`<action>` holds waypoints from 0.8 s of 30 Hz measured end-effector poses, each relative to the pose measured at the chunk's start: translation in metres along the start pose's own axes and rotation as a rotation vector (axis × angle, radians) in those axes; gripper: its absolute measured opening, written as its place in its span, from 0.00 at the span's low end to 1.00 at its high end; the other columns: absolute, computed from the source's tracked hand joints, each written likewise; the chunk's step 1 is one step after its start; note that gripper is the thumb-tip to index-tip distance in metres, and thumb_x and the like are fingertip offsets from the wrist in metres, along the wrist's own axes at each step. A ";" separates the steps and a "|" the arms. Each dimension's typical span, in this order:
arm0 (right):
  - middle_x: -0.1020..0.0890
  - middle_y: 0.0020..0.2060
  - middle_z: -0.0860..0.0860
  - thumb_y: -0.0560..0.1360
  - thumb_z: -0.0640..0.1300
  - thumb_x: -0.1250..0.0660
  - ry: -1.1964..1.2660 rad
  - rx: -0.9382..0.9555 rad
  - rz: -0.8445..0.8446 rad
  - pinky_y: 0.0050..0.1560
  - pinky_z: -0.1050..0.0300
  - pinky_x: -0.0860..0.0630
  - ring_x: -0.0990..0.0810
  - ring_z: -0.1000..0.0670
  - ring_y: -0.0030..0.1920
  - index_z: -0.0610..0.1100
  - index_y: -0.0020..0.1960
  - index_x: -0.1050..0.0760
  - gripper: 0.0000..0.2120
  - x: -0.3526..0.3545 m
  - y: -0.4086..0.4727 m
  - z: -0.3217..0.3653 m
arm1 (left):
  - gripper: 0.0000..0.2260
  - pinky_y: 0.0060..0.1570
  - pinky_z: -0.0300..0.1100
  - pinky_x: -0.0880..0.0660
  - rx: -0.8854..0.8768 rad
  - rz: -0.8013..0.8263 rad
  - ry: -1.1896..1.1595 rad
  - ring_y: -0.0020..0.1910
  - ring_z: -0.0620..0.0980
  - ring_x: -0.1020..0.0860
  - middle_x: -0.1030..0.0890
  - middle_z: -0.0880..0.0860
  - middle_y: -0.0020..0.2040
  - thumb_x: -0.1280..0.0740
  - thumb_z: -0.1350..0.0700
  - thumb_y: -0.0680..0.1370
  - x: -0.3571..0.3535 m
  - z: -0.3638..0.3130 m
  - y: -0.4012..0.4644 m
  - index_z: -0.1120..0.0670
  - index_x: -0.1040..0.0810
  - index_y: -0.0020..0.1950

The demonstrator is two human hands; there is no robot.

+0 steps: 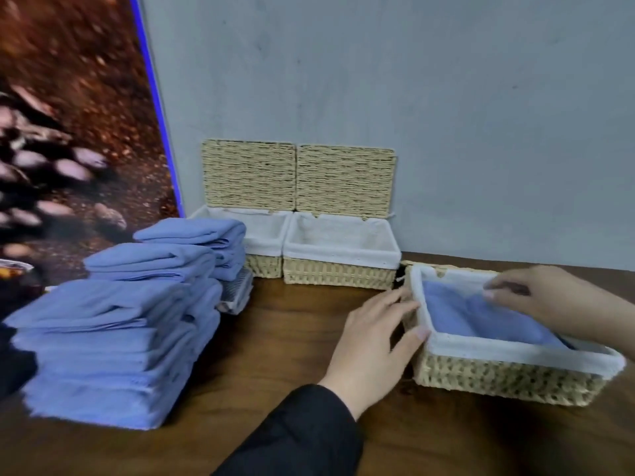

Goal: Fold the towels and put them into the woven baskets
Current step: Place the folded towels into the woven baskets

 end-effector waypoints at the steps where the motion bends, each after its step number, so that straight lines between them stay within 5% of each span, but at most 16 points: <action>1: 0.16 0.37 0.61 0.71 0.78 0.45 0.110 0.005 -0.187 0.44 0.46 0.21 0.21 0.58 0.35 0.61 0.44 0.20 0.25 0.002 -0.004 0.012 | 0.17 0.74 0.41 0.42 -0.016 -0.056 0.003 0.70 0.33 0.38 0.29 0.39 0.72 0.42 0.42 0.84 0.005 -0.001 -0.006 0.44 0.25 0.70; 4: 0.20 0.29 0.58 0.73 0.73 0.47 0.300 0.056 -0.456 0.34 0.51 0.26 0.22 0.54 0.32 0.58 0.42 0.23 0.23 -0.007 -0.024 0.070 | 0.16 0.55 0.46 0.27 -0.138 -0.263 0.061 0.50 0.45 0.25 0.20 0.47 0.50 0.42 0.46 0.85 0.024 -0.005 -0.030 0.53 0.18 0.52; 8: 0.21 0.29 0.54 0.81 0.56 0.35 0.489 0.198 -0.293 0.36 0.52 0.27 0.22 0.53 0.33 0.54 0.37 0.22 0.15 -0.036 -0.056 0.154 | 0.19 0.37 0.46 0.30 -0.336 -0.500 0.152 0.35 0.48 0.29 0.25 0.50 0.35 0.38 0.52 0.85 0.072 -0.013 -0.075 0.57 0.24 0.36; 12: 0.16 0.39 0.56 0.78 0.61 0.37 0.629 0.288 -0.117 0.50 0.48 0.21 0.18 0.56 0.42 0.62 0.45 0.21 0.07 -0.061 -0.074 0.215 | 0.15 0.42 0.45 0.29 -0.356 -0.744 0.226 0.41 0.47 0.25 0.23 0.48 0.41 0.41 0.48 0.85 0.141 0.002 -0.129 0.53 0.23 0.43; 15: 0.15 0.44 0.59 0.79 0.59 0.35 0.739 0.346 -0.019 0.55 0.53 0.20 0.17 0.59 0.46 0.60 0.48 0.19 0.07 -0.072 -0.074 0.257 | 0.10 0.59 0.44 0.31 -0.171 -0.955 0.309 0.55 0.44 0.26 0.24 0.45 0.53 0.39 0.45 0.83 0.197 0.029 -0.154 0.49 0.23 0.55; 18: 0.16 0.48 0.64 0.79 0.59 0.35 0.807 0.388 0.065 0.50 0.75 0.26 0.20 0.69 0.50 0.56 0.60 0.19 0.14 -0.079 -0.069 0.299 | 0.20 0.72 0.41 0.44 0.079 -0.833 0.539 0.68 0.43 0.31 0.25 0.46 0.66 0.39 0.45 0.81 0.238 0.058 -0.156 0.53 0.24 0.68; 20: 0.21 0.51 0.67 0.79 0.59 0.35 0.861 0.390 0.149 0.46 0.82 0.32 0.24 0.75 0.48 0.51 0.68 0.23 0.21 -0.083 -0.066 0.325 | 0.23 0.75 0.49 0.45 0.171 -0.639 0.619 0.72 0.44 0.31 0.23 0.47 0.69 0.43 0.40 0.81 0.245 0.075 -0.157 0.52 0.22 0.68; 22: 0.21 0.52 0.67 0.80 0.60 0.35 0.936 0.391 0.209 0.54 0.78 0.28 0.25 0.74 0.46 0.51 0.67 0.23 0.20 -0.088 -0.062 0.348 | 0.25 0.75 0.55 0.43 0.157 -0.508 0.614 0.71 0.44 0.29 0.20 0.46 0.66 0.47 0.37 0.82 0.241 0.086 -0.164 0.49 0.19 0.64; 24: 0.15 0.54 0.57 0.78 0.64 0.35 0.990 0.363 0.241 0.65 0.56 0.24 0.18 0.64 0.52 0.46 0.59 0.18 0.24 -0.092 -0.057 0.365 | 0.27 0.75 0.56 0.41 0.116 -0.465 0.583 0.71 0.42 0.28 0.20 0.45 0.65 0.49 0.36 0.83 0.234 0.091 -0.172 0.49 0.18 0.64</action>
Point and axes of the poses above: each hand's wrist, its own y-axis towards the middle knuckle, its own x-axis out of the back of the hand, z = x × y, the point moved 1 cm from there along y, towards the middle knuckle
